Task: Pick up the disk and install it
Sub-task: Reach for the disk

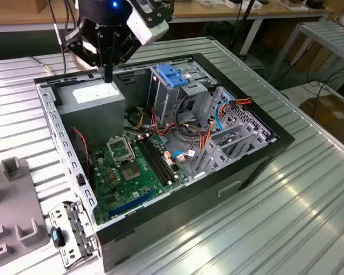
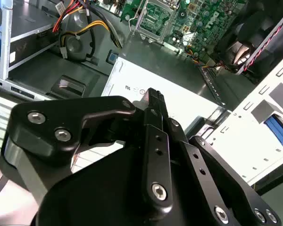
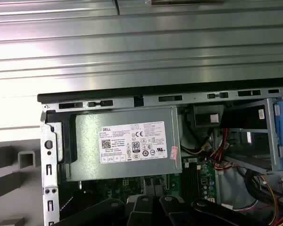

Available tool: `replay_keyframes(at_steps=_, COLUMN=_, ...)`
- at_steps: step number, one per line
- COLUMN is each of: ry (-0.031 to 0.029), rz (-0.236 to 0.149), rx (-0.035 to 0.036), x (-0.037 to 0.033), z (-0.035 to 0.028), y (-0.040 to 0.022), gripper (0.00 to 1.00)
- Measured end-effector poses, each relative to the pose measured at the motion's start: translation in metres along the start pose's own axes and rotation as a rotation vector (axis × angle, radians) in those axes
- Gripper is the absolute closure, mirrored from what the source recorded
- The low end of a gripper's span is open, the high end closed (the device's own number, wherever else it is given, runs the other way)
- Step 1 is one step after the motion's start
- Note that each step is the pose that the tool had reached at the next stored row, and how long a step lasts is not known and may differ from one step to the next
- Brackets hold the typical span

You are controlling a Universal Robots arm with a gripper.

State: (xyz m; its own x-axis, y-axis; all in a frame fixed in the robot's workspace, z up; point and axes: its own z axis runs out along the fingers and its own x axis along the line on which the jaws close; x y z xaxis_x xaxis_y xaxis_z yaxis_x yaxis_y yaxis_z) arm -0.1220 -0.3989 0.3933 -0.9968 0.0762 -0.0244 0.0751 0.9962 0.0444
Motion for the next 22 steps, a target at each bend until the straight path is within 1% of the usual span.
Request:
replay_keyframes(at_steps=11, ry=0.0000, rz=0.000, rx=0.0000, x=0.0078, z=0.0001, y=-0.0006, gripper=0.89)
replay_keyframes(at_steps=18, ry=-0.0001, rz=0.000, rx=0.0000, x=0.0107, z=0.0004, y=-0.0008, gripper=0.89)
replay_keyframes(at_steps=22, ry=0.0000, rz=0.000, rx=0.0000, x=0.0138, z=0.0006, y=-0.0011, gripper=0.89)
